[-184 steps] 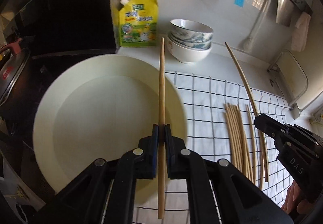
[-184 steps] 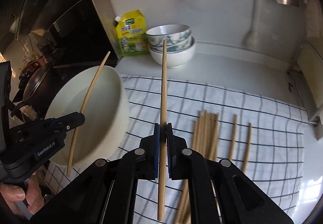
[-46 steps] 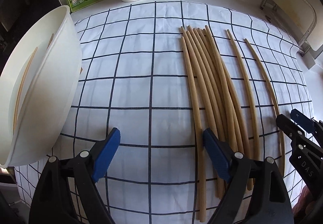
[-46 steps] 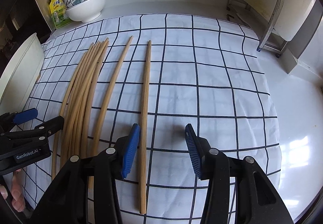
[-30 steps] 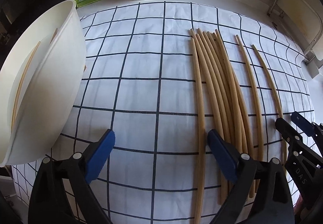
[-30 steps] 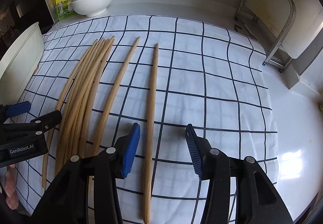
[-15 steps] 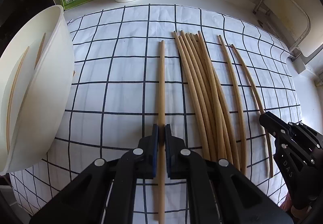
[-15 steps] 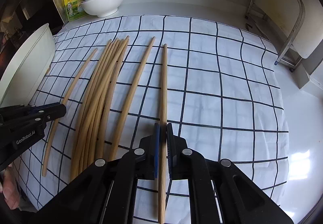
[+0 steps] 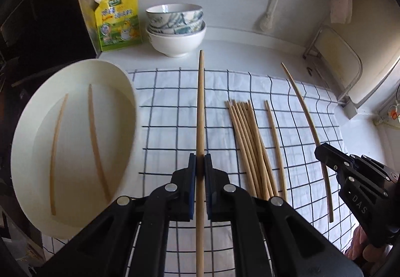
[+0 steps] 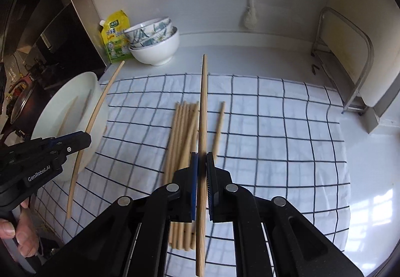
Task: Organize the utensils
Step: 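Carry the left gripper's chopstick into the basin while the right carries its own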
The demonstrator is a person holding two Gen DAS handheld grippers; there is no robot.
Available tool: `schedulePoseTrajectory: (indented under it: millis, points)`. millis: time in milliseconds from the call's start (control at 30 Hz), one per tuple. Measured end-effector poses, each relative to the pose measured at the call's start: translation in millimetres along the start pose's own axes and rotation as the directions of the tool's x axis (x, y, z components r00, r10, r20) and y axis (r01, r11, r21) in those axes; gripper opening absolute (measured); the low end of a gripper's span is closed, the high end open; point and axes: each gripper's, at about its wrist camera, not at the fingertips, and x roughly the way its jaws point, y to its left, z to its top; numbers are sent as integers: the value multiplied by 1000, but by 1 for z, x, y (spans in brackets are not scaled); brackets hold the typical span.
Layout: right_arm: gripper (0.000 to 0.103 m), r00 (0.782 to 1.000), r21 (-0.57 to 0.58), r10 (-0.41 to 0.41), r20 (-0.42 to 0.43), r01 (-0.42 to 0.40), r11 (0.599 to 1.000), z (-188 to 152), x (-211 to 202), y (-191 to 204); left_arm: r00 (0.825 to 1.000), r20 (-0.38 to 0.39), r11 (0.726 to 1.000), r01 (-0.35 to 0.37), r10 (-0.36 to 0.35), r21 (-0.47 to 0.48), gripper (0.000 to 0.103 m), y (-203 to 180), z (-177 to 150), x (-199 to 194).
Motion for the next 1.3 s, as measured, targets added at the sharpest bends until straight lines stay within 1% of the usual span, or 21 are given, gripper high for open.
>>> schedulePoseTrajectory:
  millis: [100, 200, 267, 433, 567, 633, 767, 900, 1033, 1167, 1300]
  points:
    - [7, 999, -49, 37, 28, -35, 998, 15, -2, 34, 999, 29, 998, -31, 32, -46, 7, 37, 7, -15]
    - [7, 995, -90, 93, 34, -89, 992, 29, 6, 70, 998, 43, 996, -49, 52, -77, 7, 70, 10, -24]
    - [7, 991, -111, 131, 23, -127, 986, 37, 16, 95, 996, 53, 992, -73, 79, -104, 7, 98, 10, -31]
    - [7, 983, -155, 183, -20, -184, 971, 56, 45, 159, 990, 53, 980, -121, 130, -156, 7, 165, 9, -39]
    - [7, 979, -174, 193, -66, -201, 964, 65, 64, 201, 986, 42, 969, -152, 164, -196, 7, 207, 10, -34]
    - [7, 977, -182, 197, -87, -210, 961, 69, 73, 219, 987, 33, 968, -147, 157, -204, 7, 222, 10, -27]
    - [7, 970, -173, 204, -133, -225, 959, 71, 96, 246, 991, 9, 969, -129, 133, -211, 7, 238, 12, -12]
    - [7, 965, -167, 202, -166, -229, 959, 69, 113, 262, 993, -25, 975, -119, 117, -189, 7, 246, 18, 7]
    - [7, 966, -153, 169, -197, -201, 968, 65, 129, 266, 994, -59, 980, -103, 95, -171, 7, 249, 15, 21]
    - [7, 958, -133, 152, -243, -188, 973, 57, 143, 265, 992, -94, 982, -97, 83, -161, 7, 250, 14, 35]
    - [7, 954, -127, 143, -264, -181, 975, 54, 151, 265, 990, -119, 984, -91, 73, -153, 7, 252, 11, 42]
